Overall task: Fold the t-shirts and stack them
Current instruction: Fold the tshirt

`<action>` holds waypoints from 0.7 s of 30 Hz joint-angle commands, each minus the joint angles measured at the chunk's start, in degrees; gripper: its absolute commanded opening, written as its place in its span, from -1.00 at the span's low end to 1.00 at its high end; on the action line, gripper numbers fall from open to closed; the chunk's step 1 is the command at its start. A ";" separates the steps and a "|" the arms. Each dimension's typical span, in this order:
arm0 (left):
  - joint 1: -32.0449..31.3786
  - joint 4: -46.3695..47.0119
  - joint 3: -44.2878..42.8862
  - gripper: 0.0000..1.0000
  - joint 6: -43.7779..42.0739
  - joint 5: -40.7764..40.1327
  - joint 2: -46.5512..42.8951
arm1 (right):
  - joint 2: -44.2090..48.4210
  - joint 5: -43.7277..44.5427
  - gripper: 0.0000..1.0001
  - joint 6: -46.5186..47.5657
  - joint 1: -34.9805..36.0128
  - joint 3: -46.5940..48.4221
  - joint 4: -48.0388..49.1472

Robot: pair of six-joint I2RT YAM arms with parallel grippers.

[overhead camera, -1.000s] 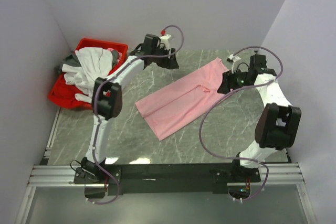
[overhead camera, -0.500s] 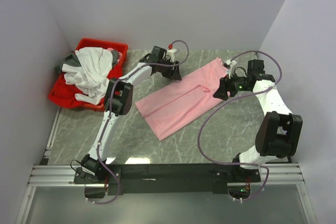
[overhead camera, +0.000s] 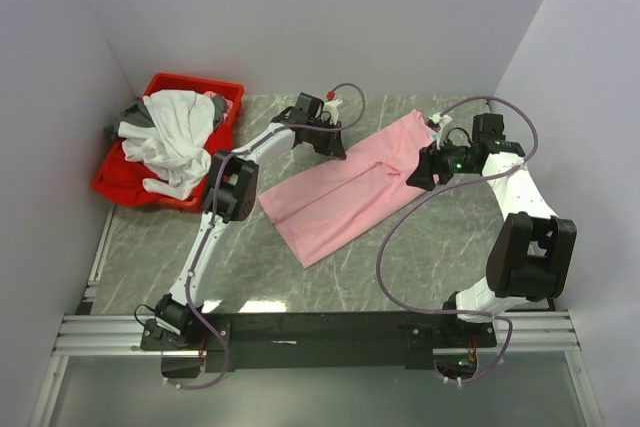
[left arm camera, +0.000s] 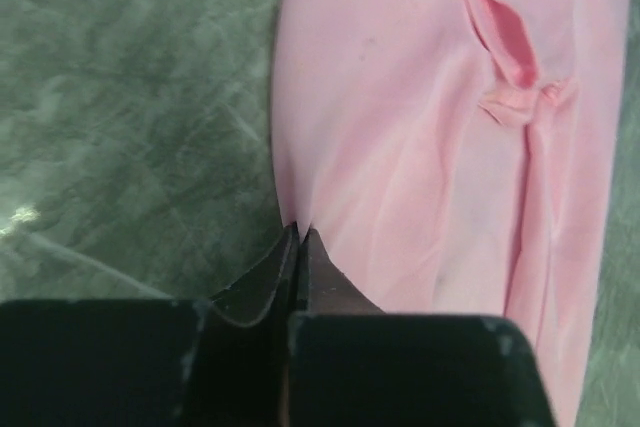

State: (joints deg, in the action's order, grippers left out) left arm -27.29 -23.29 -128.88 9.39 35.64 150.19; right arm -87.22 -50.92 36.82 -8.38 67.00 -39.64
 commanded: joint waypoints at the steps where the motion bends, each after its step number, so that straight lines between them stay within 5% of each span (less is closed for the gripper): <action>1: 1.53 1.47 -0.07 -0.99 4.47 -5.22 -0.07 | 2.06 -1.38 0.38 -0.26 -0.32 0.23 0.18; 9: 6.63 4.04 11.95 -0.99 11.18 -10.06 -7.97 | 0.65 -0.68 0.39 6.06 1.96 0.68 -5.45; 17: 8.13 5.71 28.33 -0.99 15.83 -11.47 -20.00 | 2.84 5.46 0.45 18.36 17.57 -2.47 -6.78; 20: 8.22 6.76 32.98 -0.74 17.24 -14.69 -24.75 | 5.65 10.03 0.57 26.36 25.93 -7.83 -1.77; 21: 8.22 6.94 35.34 -0.33 17.59 -16.63 -29.03 | 6.01 14.75 0.58 29.86 32.92 -8.98 -0.54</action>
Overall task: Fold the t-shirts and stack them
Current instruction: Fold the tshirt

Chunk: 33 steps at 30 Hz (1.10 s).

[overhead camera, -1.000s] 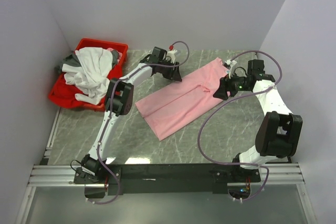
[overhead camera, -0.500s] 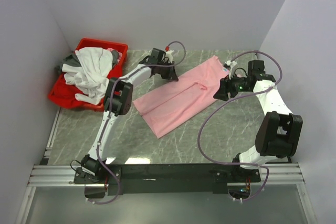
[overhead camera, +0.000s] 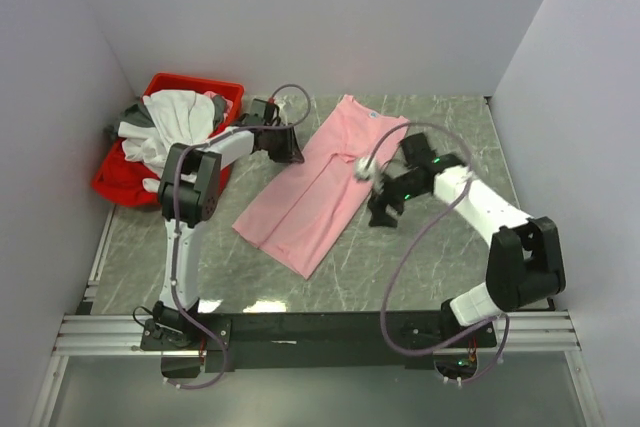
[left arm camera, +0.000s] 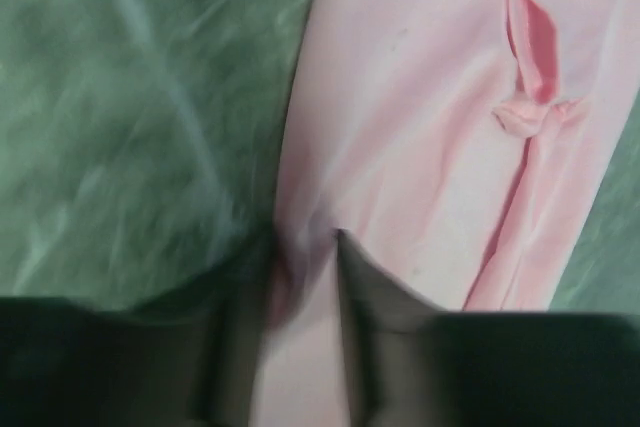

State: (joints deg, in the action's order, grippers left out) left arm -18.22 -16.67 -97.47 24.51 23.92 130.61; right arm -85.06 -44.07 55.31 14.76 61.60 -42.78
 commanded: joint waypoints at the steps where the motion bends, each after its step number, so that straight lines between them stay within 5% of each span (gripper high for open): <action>1: -0.77 1.10 5.26 -0.14 2.30 -7.55 -11.93 | 3.93 10.91 0.61 12.62 12.98 -4.73 5.58; 4: 0.02 4.61 12.29 0.21 0.89 -13.19 -23.87 | 2.71 21.03 0.64 13.60 25.20 -8.95 15.14; 9: 3.27 8.93 24.49 0.86 0.62 -23.28 -44.71 | -0.54 26.40 0.61 12.55 35.76 -13.17 25.19; 11: 6.34 8.41 28.02 0.98 0.97 -23.75 -52.77 | -1.34 28.77 0.58 11.32 39.45 -14.57 29.41; 20: 13.65 3.14 46.22 0.98 1.06 -19.28 -77.40 | -7.93 31.15 0.20 8.50 46.58 -14.67 33.73; 23: 13.65 1.64 50.08 0.97 2.47 -16.38 -82.16 | -9.42 31.77 -0.10 7.63 47.11 -14.85 33.47; 28: 13.65 -1.61 51.41 0.96 2.65 -10.05 -85.60 | -5.92 30.19 -0.97 7.09 47.55 -18.52 29.88; 33: 13.56 -1.71 54.92 0.89 4.22 4.94 -86.22 | 3.03 28.87 -1.00 8.67 47.64 -23.45 21.62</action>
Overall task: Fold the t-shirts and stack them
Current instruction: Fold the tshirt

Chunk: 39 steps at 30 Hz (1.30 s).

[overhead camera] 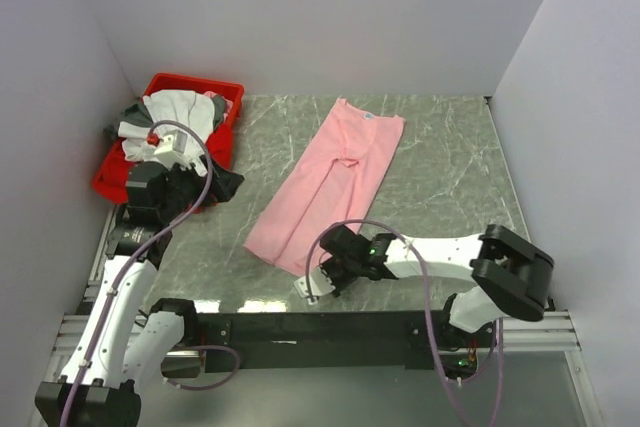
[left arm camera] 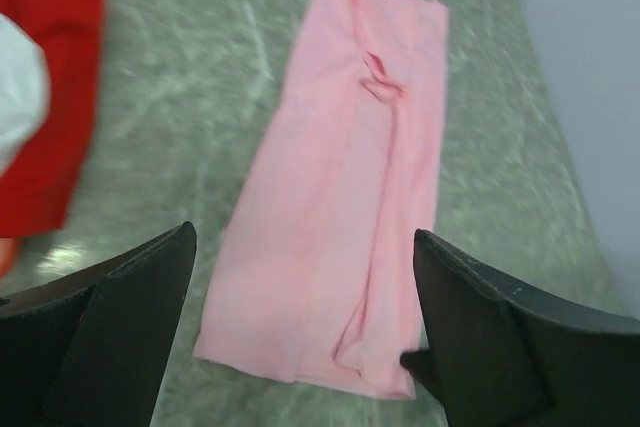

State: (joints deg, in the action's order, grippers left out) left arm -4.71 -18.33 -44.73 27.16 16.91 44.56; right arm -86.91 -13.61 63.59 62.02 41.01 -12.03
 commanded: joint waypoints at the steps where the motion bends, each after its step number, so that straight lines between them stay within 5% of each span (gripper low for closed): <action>1: 0.14 0.39 2.97 0.88 2.28 13.84 0.09 | 6.13 -1.34 -1.00 0.83 0.21 -4.52 -12.02; 6: -0.47 3.82 7.64 0.85 7.20 24.47 2.55 | 15.61 -0.99 -1.00 4.34 0.21 -10.50 -21.79; 10: -5.47 4.27 8.87 0.84 9.14 22.84 4.13 | 21.86 -0.21 -0.92 4.70 -0.85 -8.76 -30.15; 14: -14.52 4.00 8.43 0.83 11.50 15.12 8.34 | 26.43 4.55 -0.03 6.89 -5.31 -8.23 -34.36; 21: -21.74 7.60 5.54 0.72 11.79 2.02 20.64 | 34.79 2.01 0.19 4.37 -24.73 -2.43 -35.71; 25: -21.48 9.18 -5.14 0.72 6.69 -2.57 35.54 | 31.82 -5.42 0.61 -18.09 -43.84 -0.51 -15.97; 29: -20.96 7.26 -23.66 0.49 2.21 -0.91 54.54 | 16.56 -21.74 0.43 -35.61 -58.22 11.17 -15.13; 34: -20.43 1.46 -47.76 0.34 3.16 -2.04 76.77 | 9.75 -27.79 0.35 -51.78 -61.75 18.74 -10.21; 39: -20.34 -4.17 -62.65 0.20 3.52 -7.93 88.67 | 7.38 -28.76 0.35 -55.07 -61.67 19.46 -8.10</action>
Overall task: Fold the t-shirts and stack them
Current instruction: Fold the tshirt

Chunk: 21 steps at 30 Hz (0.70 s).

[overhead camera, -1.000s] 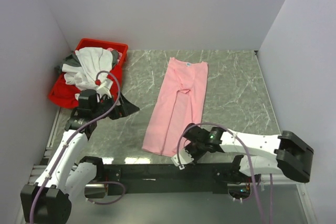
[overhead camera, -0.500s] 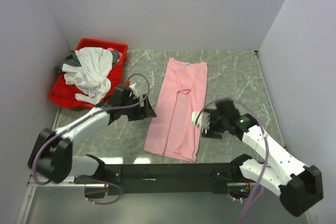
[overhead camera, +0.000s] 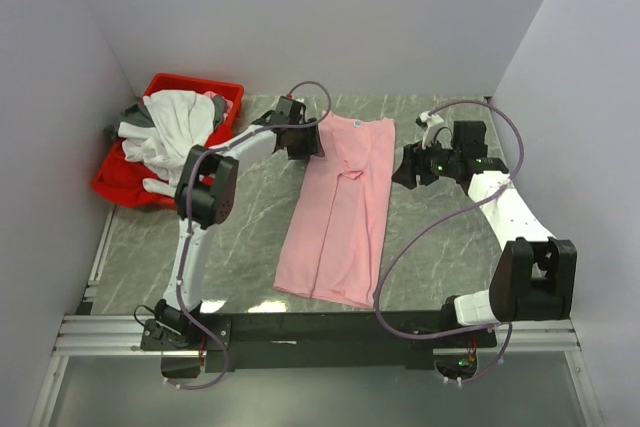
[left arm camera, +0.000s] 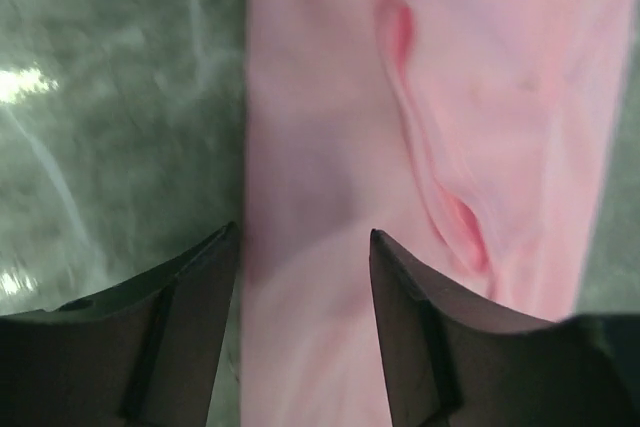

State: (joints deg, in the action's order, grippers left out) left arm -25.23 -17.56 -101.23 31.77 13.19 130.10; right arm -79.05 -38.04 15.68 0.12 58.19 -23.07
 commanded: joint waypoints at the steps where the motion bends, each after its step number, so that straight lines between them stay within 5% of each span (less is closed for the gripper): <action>1: 0.27 -6.59 -10.09 0.17 -1.18 -5.01 6.27 | -0.76 -4.41 0.35 -6.98 0.14 2.19 2.77; 10: 1.50 -6.44 -21.90 -0.42 0.92 2.71 16.76 | -2.69 -6.52 0.34 -7.42 -2.05 2.01 3.47; 13: 2.12 -5.91 -23.31 -0.98 2.76 3.77 18.07 | -3.39 -7.39 0.34 -7.25 -2.40 1.84 3.56; 21: 7.73 1.03 -10.76 -0.99 9.27 -1.85 10.71 | -4.19 -7.66 0.34 -6.45 -2.93 1.40 3.12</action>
State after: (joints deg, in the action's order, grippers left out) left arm -21.23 -16.45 -117.64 38.48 16.43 143.94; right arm -83.20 -44.31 8.99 -2.31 58.19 -21.45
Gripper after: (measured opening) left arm 0.013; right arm 0.674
